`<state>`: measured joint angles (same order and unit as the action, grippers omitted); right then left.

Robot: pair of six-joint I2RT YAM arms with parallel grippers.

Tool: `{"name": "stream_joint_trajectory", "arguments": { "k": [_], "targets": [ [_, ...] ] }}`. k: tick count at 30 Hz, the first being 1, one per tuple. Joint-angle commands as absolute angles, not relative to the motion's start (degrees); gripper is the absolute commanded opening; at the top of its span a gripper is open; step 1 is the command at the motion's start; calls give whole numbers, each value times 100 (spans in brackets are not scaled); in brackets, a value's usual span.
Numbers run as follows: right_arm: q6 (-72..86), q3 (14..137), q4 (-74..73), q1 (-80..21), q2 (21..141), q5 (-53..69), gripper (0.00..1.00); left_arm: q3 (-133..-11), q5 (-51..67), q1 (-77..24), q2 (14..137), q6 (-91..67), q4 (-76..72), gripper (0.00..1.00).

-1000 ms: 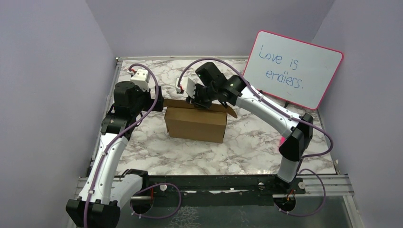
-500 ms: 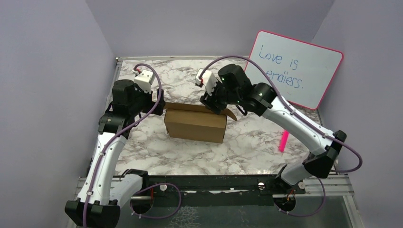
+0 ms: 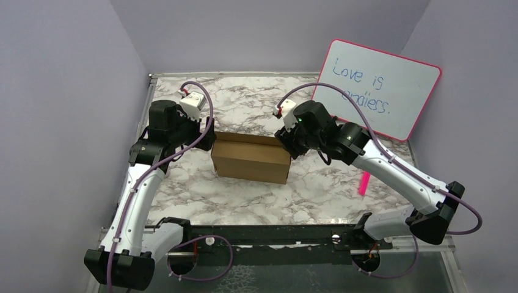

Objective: Fold the paper box

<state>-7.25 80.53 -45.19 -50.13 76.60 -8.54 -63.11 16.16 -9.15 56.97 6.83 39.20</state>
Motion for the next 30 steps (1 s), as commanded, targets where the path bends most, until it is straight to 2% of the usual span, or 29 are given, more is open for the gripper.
{"name": "stream_joint_trajectory", "arguments": {
  "k": [1, 9, 16, 23, 30],
  "targets": [
    [-251, 7959, -4703, -4999, 7528, -1322, 58, -6502, 1837, -957, 5770, 816, 3993, 85],
    [-59, 7837, -4917, -5001, 7467, -1498, 46, -6618, 2056, -991, 6008, 863, 4070, 71],
    [-23, 7691, -4999, -5001, 7426, -1680, 31, -6582, 1805, -1061, 5989, 933, 4160, 63],
    [-82, 7694, -4843, -5000, 7437, -1835, 14, -6600, 1845, -1098, 5989, 966, 4221, 43],
    [-169, 7677, -4718, -5000, 7508, -1936, 9, -6539, 1818, -1141, 5937, 1003, 4250, 33]
  ]
}}
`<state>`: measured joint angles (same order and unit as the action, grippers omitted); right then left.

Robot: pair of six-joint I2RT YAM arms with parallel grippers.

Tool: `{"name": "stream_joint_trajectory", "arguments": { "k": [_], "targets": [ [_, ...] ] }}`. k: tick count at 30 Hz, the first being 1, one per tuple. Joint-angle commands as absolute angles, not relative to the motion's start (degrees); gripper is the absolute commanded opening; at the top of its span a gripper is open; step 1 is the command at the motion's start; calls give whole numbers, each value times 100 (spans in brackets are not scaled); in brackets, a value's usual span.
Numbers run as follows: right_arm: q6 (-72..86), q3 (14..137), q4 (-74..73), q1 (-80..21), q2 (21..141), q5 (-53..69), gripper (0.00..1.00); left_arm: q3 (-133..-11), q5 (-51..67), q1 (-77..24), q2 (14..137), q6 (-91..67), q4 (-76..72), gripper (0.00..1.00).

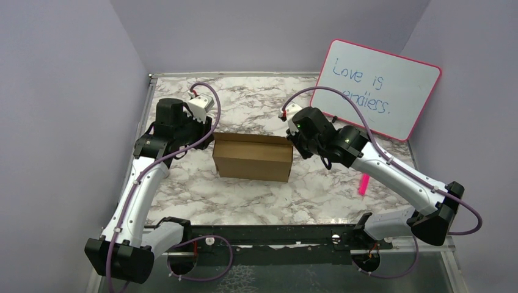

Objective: Fold the paper box

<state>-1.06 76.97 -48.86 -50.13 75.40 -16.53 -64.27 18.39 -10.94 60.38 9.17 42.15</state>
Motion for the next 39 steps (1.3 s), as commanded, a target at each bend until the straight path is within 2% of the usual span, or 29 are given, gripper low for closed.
{"name": "stream_joint_trajectory", "arguments": {
  "k": [1, 8, 12, 18, 28, 39],
  "targets": [
    [-179, 7681, -4705, -5001, 7525, -1958, 8, -6535, 1845, -1147, 5936, 1005, 4251, 32],
    [-204, 7737, -4454, -5001, 7599, -1952, 8, -6576, 2107, -1167, 5974, 949, 4253, 20],
    [-79, 7866, -4451, -5001, 7766, -1925, 8, -6679, 2108, -1167, 6024, 580, 4267, 18],
    [382, 8099, -4675, -5001, 8039, -2079, 4, -6787, 2011, -1163, 6128, -206, 4260, 18],
    [1181, 8193, -4675, -4997, 7971, -2313, 6, -6681, 1786, -1161, 6106, -915, 4262, 18],
    [2460, 8577, -5230, -5001, 8434, -2465, 6, -6605, 1644, -1165, 6047, -1435, 4103, 19]
  ]
}}
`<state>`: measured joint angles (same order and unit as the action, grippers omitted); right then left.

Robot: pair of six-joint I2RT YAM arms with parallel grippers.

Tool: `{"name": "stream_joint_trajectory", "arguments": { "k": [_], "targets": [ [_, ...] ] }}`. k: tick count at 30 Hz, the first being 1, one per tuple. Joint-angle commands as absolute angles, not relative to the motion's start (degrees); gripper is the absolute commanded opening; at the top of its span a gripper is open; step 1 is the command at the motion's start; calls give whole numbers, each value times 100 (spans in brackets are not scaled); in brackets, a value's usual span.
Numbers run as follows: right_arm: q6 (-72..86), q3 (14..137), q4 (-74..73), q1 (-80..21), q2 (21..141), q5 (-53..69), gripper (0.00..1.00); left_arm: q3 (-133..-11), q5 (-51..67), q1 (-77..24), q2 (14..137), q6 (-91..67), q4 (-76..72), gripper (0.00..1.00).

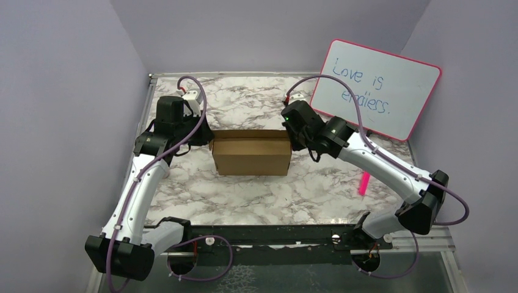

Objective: Fold the paper box

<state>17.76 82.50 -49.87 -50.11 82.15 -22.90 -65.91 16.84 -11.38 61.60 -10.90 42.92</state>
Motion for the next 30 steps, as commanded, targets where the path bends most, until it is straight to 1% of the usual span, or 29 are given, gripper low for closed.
{"name": "stream_joint_trajectory", "arguments": {
  "k": [1, 7, 16, 30],
  "targets": [
    [2576, 8641, -5311, -5001, 8496, -2481, 6, -6597, 1644, -1163, 6046, -1467, 4089, 19],
    [3170, 8899, -5625, -5001, 8702, -2534, 6, -6502, 1610, -1165, 5960, -1662, 3923, 19],
    [3800, 9056, -5748, -5001, 8664, -2699, 7, -6423, 1608, -1161, 5923, -1866, 3861, 20],
    [4175, 8778, -5554, -5001, 8601, -2820, 6, -6254, 1705, -1164, 5848, -2042, 3672, 20]
  ]
}}
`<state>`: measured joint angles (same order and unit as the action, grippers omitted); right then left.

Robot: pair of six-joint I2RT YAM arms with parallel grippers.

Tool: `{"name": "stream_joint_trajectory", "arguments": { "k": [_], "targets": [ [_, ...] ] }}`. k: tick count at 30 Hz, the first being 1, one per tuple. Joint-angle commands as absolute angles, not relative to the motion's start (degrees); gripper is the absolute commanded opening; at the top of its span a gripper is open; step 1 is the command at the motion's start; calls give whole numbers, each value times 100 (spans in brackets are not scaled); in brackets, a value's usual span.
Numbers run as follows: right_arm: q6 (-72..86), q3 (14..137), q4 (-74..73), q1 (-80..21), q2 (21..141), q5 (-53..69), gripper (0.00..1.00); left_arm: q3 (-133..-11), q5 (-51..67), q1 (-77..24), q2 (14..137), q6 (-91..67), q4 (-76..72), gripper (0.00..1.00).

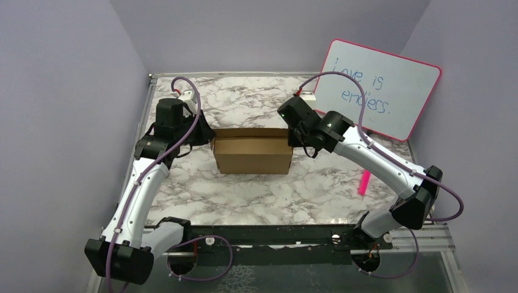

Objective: Fold the paper box

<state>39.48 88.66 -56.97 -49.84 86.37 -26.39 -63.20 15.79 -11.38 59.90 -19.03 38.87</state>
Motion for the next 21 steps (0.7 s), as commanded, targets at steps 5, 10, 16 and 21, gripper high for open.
{"name": "stream_joint_trajectory", "arguments": {
  "k": [5, 10, 16, 21],
  "targets": [
    [4067, 8673, -5491, -5001, 8615, -2924, 4, -6171, 1747, -1166, 5824, -2136, 3567, 20],
    [4044, 8566, -5418, -5001, 8624, -2863, 2, -6070, 1750, -1171, 5764, -2256, 3425, 20],
    [4104, 8462, -5304, -5001, 8590, -2726, 1, -5922, 1741, -1174, 5659, -2413, 3282, 21],
    [4046, 8278, -5083, -5001, 8434, -2683, 1, -5825, 1731, -1175, 5605, -2502, 3190, 21]
  ]
}}
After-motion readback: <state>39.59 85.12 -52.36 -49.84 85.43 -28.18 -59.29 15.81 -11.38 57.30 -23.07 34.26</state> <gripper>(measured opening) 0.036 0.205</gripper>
